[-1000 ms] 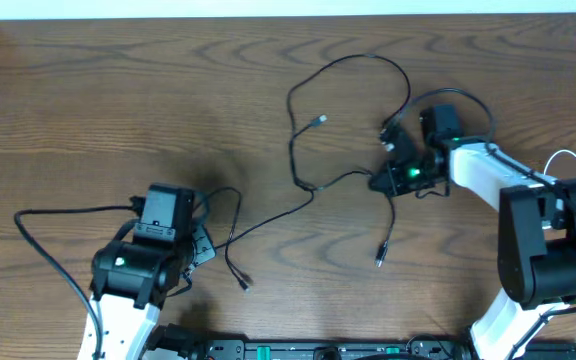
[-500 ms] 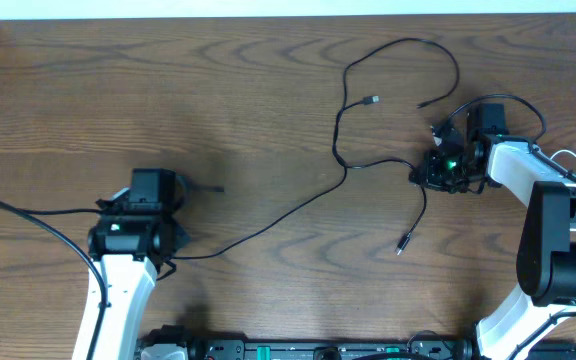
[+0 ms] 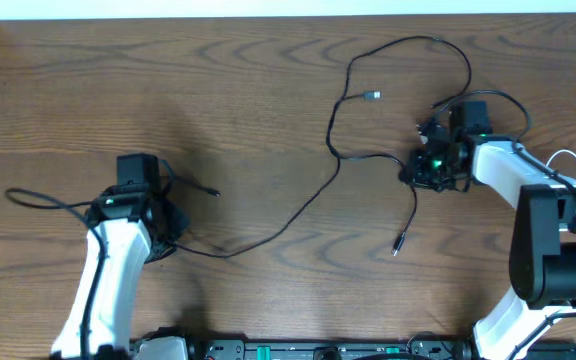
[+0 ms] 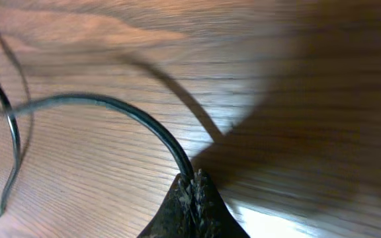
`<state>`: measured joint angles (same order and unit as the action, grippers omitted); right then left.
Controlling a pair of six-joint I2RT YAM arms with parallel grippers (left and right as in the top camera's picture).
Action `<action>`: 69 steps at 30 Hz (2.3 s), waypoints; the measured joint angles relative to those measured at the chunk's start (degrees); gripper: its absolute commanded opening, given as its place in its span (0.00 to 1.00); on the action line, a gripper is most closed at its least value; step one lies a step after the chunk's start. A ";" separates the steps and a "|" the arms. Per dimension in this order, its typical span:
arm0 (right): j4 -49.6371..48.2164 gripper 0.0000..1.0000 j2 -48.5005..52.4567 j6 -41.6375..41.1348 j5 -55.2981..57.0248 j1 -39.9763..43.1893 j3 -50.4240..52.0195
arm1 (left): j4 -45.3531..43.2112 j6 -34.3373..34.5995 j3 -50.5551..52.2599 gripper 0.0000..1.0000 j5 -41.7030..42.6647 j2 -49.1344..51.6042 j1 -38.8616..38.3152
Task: Untangle cables
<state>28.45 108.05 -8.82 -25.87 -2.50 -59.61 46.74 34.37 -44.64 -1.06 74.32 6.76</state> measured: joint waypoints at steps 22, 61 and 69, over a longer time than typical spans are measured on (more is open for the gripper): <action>-2.75 0.01 0.00 -0.20 1.46 -9.20 -0.02 | 2.01 -10.67 -6.21 0.71 20.79 0.79 0.00; -3.85 0.01 0.35 18.43 -51.76 -10.08 0.24 | -24.39 -10.69 -6.21 0.58 40.24 17.18 -18.84; -3.85 0.01 0.35 18.58 -51.95 -10.08 0.24 | -37.20 -8.28 -6.16 0.56 47.32 27.19 -19.69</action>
<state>24.60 108.40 9.76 -77.82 -12.58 -59.37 9.54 26.09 -50.81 46.26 101.51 -12.93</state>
